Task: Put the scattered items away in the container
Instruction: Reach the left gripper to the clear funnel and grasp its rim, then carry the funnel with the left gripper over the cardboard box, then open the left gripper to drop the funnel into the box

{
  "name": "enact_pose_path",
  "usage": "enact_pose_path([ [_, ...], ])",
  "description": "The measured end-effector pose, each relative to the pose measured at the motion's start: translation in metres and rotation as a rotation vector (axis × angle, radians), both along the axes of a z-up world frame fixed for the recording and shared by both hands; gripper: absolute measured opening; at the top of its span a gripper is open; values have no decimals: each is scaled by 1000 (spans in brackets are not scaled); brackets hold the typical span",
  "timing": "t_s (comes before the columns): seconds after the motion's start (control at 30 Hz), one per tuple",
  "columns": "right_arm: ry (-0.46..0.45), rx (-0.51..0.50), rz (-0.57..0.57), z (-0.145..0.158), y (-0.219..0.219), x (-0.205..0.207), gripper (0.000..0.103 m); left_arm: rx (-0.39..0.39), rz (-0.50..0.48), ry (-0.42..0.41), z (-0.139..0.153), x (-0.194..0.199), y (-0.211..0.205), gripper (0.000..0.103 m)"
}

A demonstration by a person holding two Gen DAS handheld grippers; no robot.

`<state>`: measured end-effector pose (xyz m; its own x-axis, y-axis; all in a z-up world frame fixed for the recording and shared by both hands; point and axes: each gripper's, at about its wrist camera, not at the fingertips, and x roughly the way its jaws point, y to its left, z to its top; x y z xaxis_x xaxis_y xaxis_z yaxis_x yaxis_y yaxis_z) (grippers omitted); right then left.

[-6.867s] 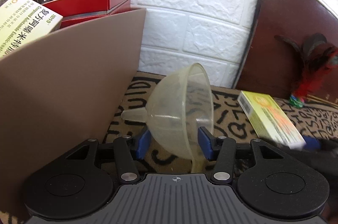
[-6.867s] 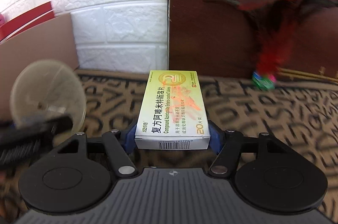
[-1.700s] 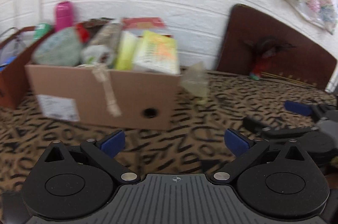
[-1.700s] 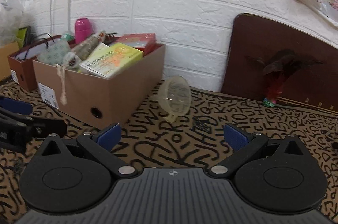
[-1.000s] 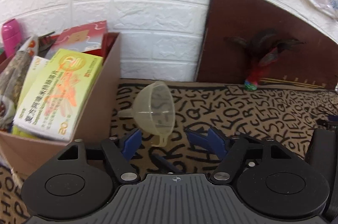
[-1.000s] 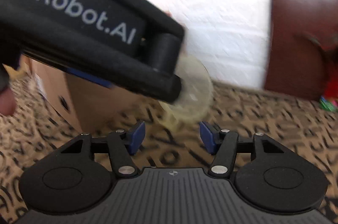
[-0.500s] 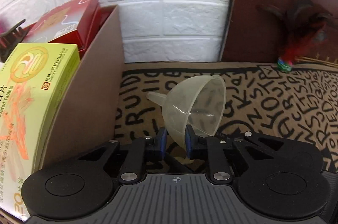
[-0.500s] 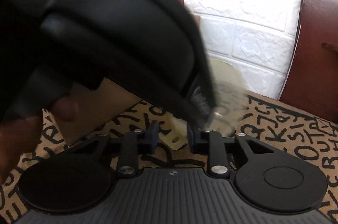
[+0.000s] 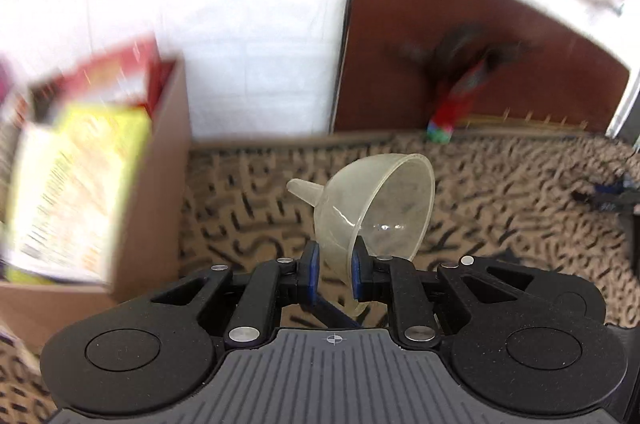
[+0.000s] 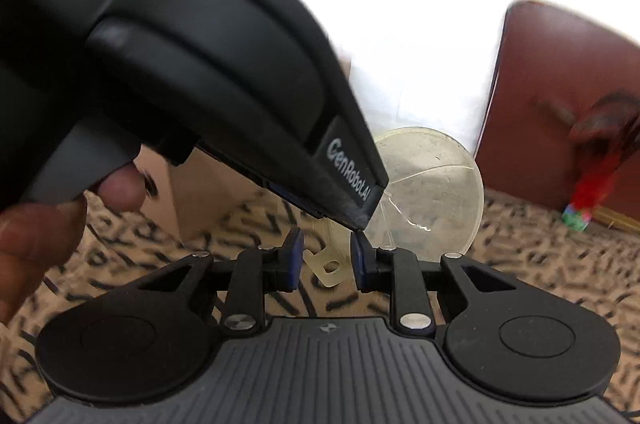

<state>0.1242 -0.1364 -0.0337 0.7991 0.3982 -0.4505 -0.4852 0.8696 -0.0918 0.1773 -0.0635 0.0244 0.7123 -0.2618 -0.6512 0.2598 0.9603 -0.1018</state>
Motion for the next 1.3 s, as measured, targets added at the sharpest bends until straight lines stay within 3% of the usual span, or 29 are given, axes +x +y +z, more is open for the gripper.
enact_pose_path([
  [0.17,-106,-23,42,57,36,-18,29,-44,54,-113,55,-25,42,12],
  [0.33,-169,-27,145,98,103,-20,28,-54,140,-172,91,-34,110,14],
  [0.5,-230,-111,242,109,189,-13,27,-124,227,-143,100,-17,191,16],
  [0.7,-199,-124,310,102,249,10,27,-201,286,-110,87,12,254,17],
  [0.73,-203,-130,316,100,256,14,27,-209,284,-109,84,17,259,36],
  [0.8,-194,-140,340,96,268,21,26,-221,303,-107,80,24,269,42],
  [0.87,-184,-159,360,91,278,27,26,-210,321,-108,75,29,276,57],
  [0.93,-199,-185,357,86,284,29,35,-214,338,-118,72,27,283,76],
  [0.97,-210,-191,350,85,284,27,52,-217,344,-136,72,23,285,84],
  [1.0,-221,-192,343,84,283,25,62,-218,349,-160,72,19,287,85],
  [1.13,-224,-186,342,87,281,17,62,-200,333,-200,74,13,288,87],
  [1.3,-258,-194,325,91,275,-6,73,-184,332,-205,78,-4,285,94],
])
